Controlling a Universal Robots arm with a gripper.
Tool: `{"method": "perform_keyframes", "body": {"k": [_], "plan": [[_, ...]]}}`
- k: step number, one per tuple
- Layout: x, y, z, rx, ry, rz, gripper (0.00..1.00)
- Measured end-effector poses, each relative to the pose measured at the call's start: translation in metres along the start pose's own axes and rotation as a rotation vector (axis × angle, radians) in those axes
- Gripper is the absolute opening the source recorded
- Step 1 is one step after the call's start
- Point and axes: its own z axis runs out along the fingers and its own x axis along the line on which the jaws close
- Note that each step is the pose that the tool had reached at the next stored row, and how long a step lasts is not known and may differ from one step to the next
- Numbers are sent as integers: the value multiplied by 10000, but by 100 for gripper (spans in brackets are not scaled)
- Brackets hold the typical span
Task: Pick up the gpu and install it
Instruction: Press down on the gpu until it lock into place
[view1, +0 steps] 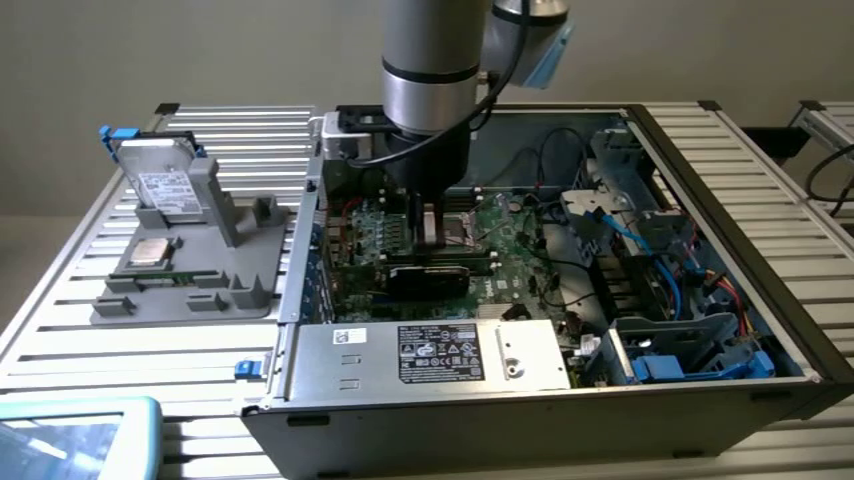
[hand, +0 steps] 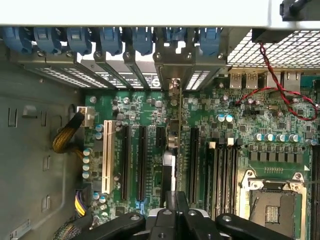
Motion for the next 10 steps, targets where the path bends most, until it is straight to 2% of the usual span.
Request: {"method": "perform_keyframes", "body": {"k": [10], "plan": [[-3,-2,94,-46,7,39,11]]}}
